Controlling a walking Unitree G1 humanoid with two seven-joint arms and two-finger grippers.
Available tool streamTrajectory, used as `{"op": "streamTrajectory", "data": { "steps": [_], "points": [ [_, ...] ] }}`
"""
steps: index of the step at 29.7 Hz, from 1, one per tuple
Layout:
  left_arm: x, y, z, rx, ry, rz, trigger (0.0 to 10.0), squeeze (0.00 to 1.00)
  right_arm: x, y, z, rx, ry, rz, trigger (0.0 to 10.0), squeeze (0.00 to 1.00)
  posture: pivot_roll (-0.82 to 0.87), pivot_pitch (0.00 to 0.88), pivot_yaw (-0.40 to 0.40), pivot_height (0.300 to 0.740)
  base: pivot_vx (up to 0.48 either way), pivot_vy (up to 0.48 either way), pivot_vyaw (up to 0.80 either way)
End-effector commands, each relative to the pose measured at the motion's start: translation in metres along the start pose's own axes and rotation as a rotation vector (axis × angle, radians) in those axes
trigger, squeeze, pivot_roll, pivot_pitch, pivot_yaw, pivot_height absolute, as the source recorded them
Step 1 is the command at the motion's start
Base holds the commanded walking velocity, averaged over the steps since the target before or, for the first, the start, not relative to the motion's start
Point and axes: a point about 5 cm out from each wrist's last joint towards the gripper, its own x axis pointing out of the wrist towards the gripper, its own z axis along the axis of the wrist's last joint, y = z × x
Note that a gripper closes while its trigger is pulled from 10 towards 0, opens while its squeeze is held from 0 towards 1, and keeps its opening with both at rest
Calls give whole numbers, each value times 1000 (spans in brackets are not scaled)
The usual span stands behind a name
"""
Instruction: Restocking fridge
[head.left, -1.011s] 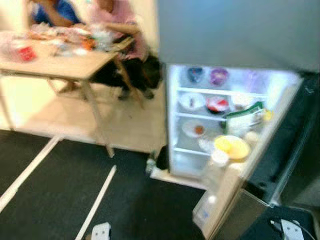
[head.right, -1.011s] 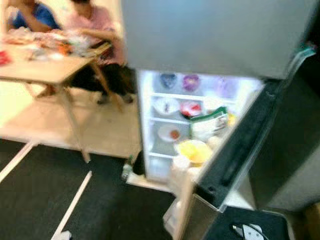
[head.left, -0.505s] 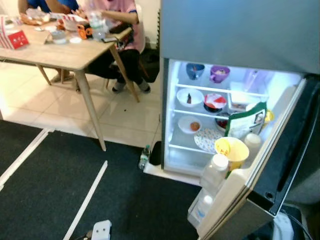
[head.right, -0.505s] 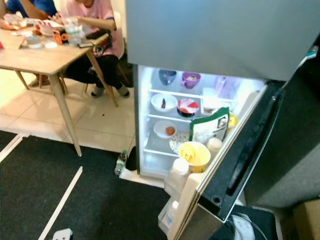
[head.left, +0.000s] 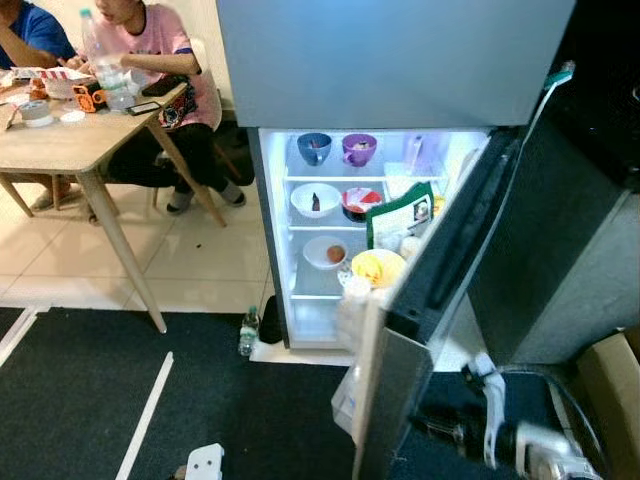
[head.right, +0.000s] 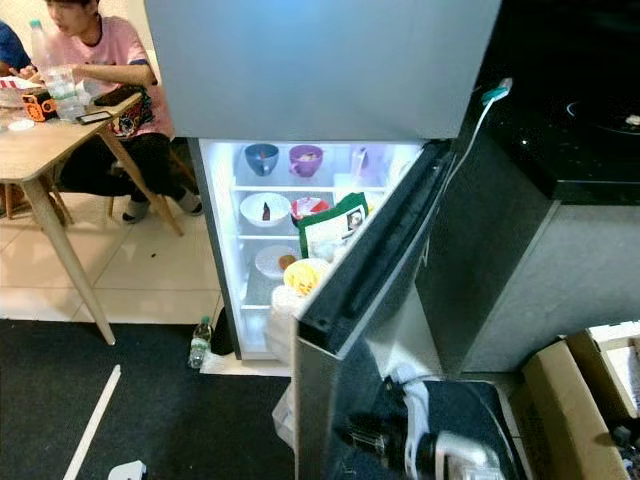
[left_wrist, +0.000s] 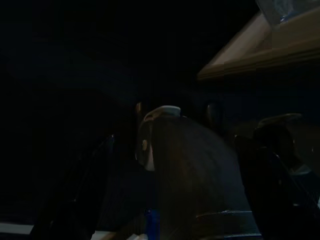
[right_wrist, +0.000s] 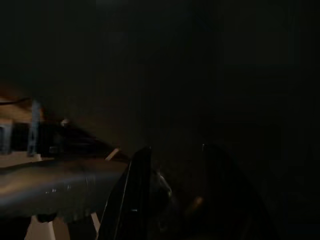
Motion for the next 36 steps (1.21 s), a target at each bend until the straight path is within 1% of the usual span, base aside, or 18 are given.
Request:
{"op": "streamTrajectory", "data": {
  "steps": [1, 5, 6, 7, 9, 11, 14, 15, 16, 17, 20, 21, 23, 26, 30, 34, 35, 36],
  "points": [
    [-1, 3, 0, -5, 1, 11, 10000, 0, 4, 4, 9, -39, 12, 67, 10000, 0, -46, 0, 4, 740, 0, 0, 0],
    [-1, 3, -1, -7, 2, 12, 10000, 0, 18, 15, 30, -165, 37, 202, 10000, 0, -46, 0, -1, 740, 0, 0, 0],
    [-1, 3, -1, -7, 2, 12, 10000, 0, 18, 15, 30, -165, 37, 202, 10000, 0, -46, 0, -1, 740, 0, 0, 0],
    [-1, 3, -2, -8, 3, 11, 10000, 0, 32, 20, 48, -261, 19, 196, 10000, 0, -41, 1, -1, 740, 0, 0, 0],
    [-1, 3, -2, -9, 4, 11, 10000, 0, 38, 21, 55, -301, 7, 179, 10000, 0, -38, 4, -1, 740, 0, 0, 0],
    [-2, 4, -4, -12, 5, 12, 10000, 0, 59, 27, 93, -421, -58, 115, 10000, 0, -23, 14, -3, 740, 0, 0, 0],
    [-2, 4, -5, -13, 5, 13, 10000, 0, 65, 30, 105, -453, -78, 105, 10000, 0, -17, 20, -4, 740, 0, 0, 0],
    [-3, 5, -7, -16, 6, 16, 10000, 0, 72, 35, 120, -505, -97, 90, 10000, 0, -10, 25, -5, 740, 0, 0, 0],
    [-5, 8, -10, -21, 8, 22, 10000, 0, 86, 49, 154, -597, -166, 58, 10000, 0, 3, 40, -10, 740, 0, 0, 0],
    [-6, 9, -11, -22, 10, 25, 10000, 0, 91, 56, 175, -628, -230, 17, 10000, 0, 6, 40, -11, 740, 0, 0, 0],
    [-7, 11, -13, -25, 11, 30, 10000, 0, 97, 70, 212, -644, -373, -64, 10000, 0, 19, 48, -13, 740, 0, 0, 0],
    [-7, 11, -13, -25, 11, 30, 10000, 0, 97, 70, 212, -644, -373, -64, 10000, 0, 19, 48, -13, 740, 0, 0, 0],
    [-8, 12, -14, -31, 8, 35, 10000, 0, 98, 82, 240, -628, -515, -113, 10000, 0, 22, 48, -15, 740, 0, 0, 0],
    [-8, 13, -14, -34, 7, 38, 10000, 0, 99, 84, 243, -621, -541, -129, 10000, 0, 22, 48, -15, 740, 0, 0, 0],
    [-8, 13, -16, -35, 8, 39, 10000, 0, 104, 69, 214, -595, -449, -171, 10000, 0, 23, 34, -19, 740, 0, 0, 0],
    [-7, 10, -15, -24, 11, 32, 10000, 0, 91, 23, 122, -391, -230, -350, 10000, 0, 2, 17, -17, 740, 0, 0, 0],
    [-7, 10, -15, -24, 11, 32, 10000, 0, 91, 23, 122, -391, -230, -350, 10000, 0, 2, 17, -17, 740, 0, 0, 0],
    [-6, 9, -14, -22, 10, 31, 10000, 0, 85, 14, 101, -344, -180, -402, 10000, 0, 0, 14, -19, 740, 0, 0, 0]
  ]
}}
